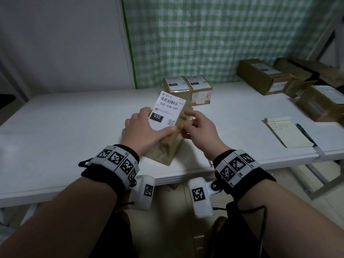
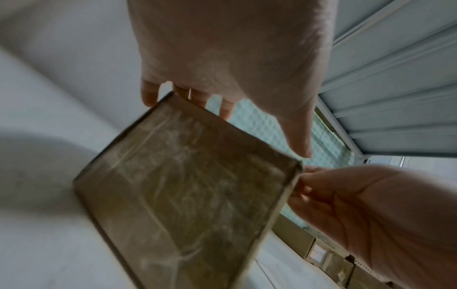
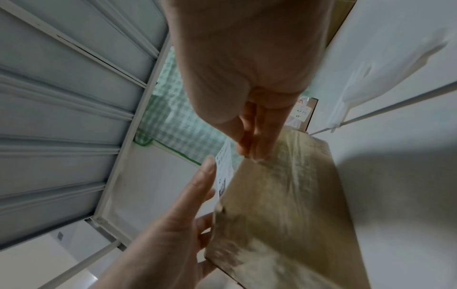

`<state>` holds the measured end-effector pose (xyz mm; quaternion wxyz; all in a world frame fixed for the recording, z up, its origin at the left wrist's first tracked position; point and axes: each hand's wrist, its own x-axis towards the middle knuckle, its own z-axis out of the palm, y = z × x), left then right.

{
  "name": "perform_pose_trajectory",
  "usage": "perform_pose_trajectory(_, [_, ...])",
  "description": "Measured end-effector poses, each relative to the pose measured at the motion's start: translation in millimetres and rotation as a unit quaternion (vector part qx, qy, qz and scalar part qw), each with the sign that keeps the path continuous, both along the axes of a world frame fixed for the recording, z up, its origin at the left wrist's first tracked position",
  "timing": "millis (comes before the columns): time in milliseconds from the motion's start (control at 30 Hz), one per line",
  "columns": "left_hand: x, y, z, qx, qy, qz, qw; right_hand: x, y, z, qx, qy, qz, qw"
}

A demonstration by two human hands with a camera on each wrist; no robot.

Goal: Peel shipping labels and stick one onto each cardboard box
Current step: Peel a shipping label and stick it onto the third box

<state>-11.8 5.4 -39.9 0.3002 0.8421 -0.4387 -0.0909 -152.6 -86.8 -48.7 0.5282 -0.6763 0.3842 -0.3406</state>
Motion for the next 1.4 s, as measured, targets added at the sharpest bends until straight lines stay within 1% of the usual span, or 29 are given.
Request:
perform_pose_trajectory(100, [-2, 2, 5, 0.069, -0.022, -0.006, 0.997, 5, 6, -2, 0.016, 0.041, 0.046, 0.998])
perform_pose_trajectory(200, [3, 1, 7, 0.098, -0.012, -0.005, 0.995, 7, 13, -2, -0.009, 0.062, 0.074, 0.995])
perform_pose_trajectory(300, [10, 4, 15, 0.130, -0.010, -0.019, 0.991, 10, 15, 6, -0.126, 0.095, 0.032, 0.987])
perform_pose_trajectory(367, [16, 8, 19, 0.148, 0.000, -0.050, 0.988, 13, 18, 15, -0.185, 0.111, 0.024, 0.976])
perform_pose_trajectory(433, [19, 13, 25, 0.152, 0.026, -0.086, 0.984, 16, 21, 24, -0.220, 0.134, 0.043, 0.965])
perform_pose_trajectory(500, [22, 20, 30, 0.155, 0.061, -0.133, 0.977, 21, 25, 31, -0.236, 0.156, 0.081, 0.956])
perform_pose_trajectory(567, [23, 23, 32, 0.159, 0.084, -0.164, 0.970, 27, 29, 33, -0.240, 0.169, 0.129, 0.947])
perform_pose_trajectory(633, [21, 26, 33, 0.152, 0.097, -0.167, 0.969, 32, 31, 31, -0.242, 0.195, 0.163, 0.936])
perform_pose_trajectory(700, [19, 27, 31, 0.142, 0.097, -0.163, 0.972, 36, 33, 30, -0.240, 0.227, 0.176, 0.927])
perform_pose_trajectory(800, [22, 22, 19, 0.120, 0.076, -0.146, 0.979, 41, 32, 31, -0.218, 0.244, 0.153, 0.932])
perform_pose_trajectory(867, [23, 19, 12, 0.106, 0.048, -0.150, 0.982, 43, 33, 31, -0.211, 0.246, 0.132, 0.937])
perform_pose_trajectory(900, [21, 20, 13, 0.112, 0.023, -0.153, 0.982, 43, 33, 31, -0.217, 0.251, 0.128, 0.935])
perform_pose_trajectory(967, [20, 22, 11, 0.142, 0.000, -0.135, 0.981, 43, 35, 33, -0.231, 0.272, 0.125, 0.926])
perform_pose_trajectory(1067, [19, 22, 8, 0.155, -0.010, -0.107, 0.982, 44, 38, 36, -0.238, 0.288, 0.117, 0.920])
perform_pose_trajectory(1333, [19, 21, 6, 0.165, -0.019, -0.108, 0.980, 38, 27, 35, -0.234, 0.280, 0.087, 0.927])
perform_pose_trajectory(1400, [19, 21, 7, 0.174, -0.021, -0.108, 0.979, 30, 20, 34, -0.224, 0.264, 0.072, 0.936])
